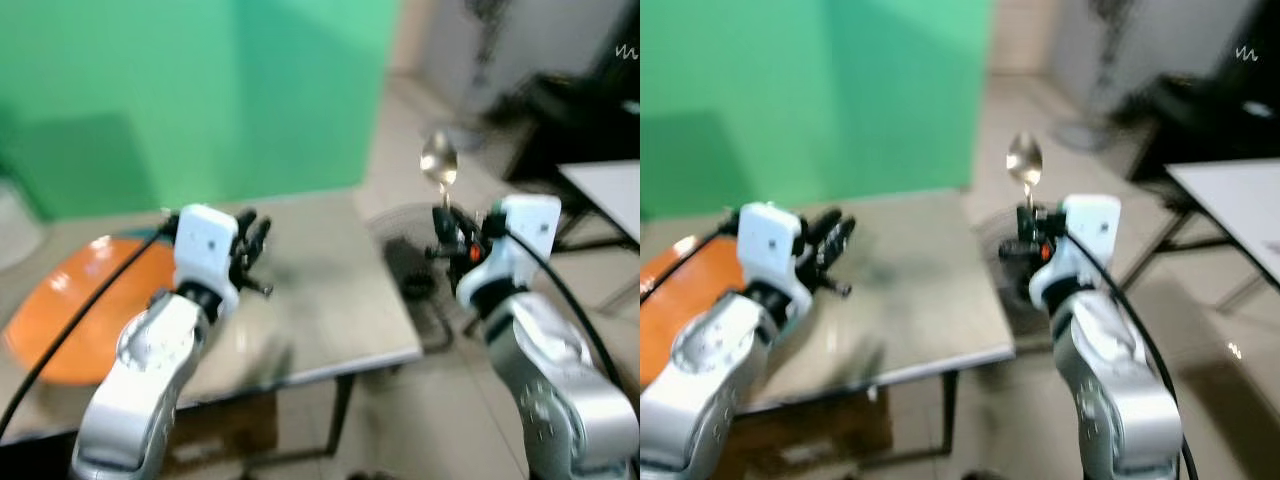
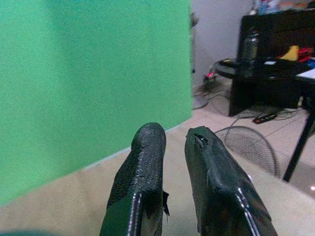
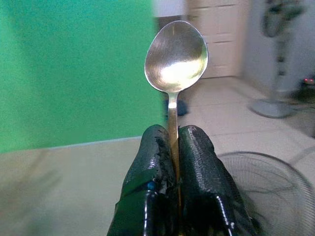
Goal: Setting the table
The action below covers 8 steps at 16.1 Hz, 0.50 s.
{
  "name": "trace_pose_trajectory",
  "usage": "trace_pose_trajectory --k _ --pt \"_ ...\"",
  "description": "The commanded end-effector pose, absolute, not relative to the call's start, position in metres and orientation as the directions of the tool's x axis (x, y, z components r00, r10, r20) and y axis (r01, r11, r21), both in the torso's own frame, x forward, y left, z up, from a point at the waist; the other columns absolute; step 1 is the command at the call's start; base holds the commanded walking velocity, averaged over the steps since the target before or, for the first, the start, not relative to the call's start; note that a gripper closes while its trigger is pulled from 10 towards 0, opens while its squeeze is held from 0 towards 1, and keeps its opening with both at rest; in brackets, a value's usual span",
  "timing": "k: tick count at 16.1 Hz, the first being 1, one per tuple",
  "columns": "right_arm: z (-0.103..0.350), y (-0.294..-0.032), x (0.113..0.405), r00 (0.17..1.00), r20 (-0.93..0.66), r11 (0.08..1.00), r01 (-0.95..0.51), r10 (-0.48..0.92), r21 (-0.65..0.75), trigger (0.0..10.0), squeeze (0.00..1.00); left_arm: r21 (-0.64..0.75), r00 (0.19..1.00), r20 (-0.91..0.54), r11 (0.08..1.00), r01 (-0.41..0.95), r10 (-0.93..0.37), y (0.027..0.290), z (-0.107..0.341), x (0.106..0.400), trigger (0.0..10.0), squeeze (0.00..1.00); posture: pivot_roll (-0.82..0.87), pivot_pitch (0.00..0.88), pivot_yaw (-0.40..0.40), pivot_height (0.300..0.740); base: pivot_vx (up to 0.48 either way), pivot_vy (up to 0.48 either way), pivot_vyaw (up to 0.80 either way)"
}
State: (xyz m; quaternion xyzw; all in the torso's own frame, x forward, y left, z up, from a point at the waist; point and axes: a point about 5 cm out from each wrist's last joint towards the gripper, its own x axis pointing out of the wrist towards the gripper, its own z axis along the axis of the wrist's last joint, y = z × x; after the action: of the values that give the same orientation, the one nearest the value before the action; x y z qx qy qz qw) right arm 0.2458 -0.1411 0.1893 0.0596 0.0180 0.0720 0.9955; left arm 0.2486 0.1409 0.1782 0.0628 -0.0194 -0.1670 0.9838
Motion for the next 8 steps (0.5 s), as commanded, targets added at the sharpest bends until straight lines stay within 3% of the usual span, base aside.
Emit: trace_pose_trajectory --k 1,8 --pt "0.1894 -0.152 0.2467 0.996 -0.036 0.992 -0.073 0.077 0.1 10.0 0.0 0.134 0.949 0.036 0.943 0.305 -0.312 0.1418 0.182 0.2533 10.0 0.0 0.13 0.0 -0.006 0.74 0.0 0.0 -0.74" --pt "0.186 -0.1547 0.2456 0.997 -0.058 0.998 -0.046 0.049 0.05 10.0 0.0 0.099 0.966 0.019 0.962 0.254 -0.257 0.1461 0.1757 0.2558 10.0 0.0 0.12 0.0 -0.001 0.74 0.0 0.0 -0.75"
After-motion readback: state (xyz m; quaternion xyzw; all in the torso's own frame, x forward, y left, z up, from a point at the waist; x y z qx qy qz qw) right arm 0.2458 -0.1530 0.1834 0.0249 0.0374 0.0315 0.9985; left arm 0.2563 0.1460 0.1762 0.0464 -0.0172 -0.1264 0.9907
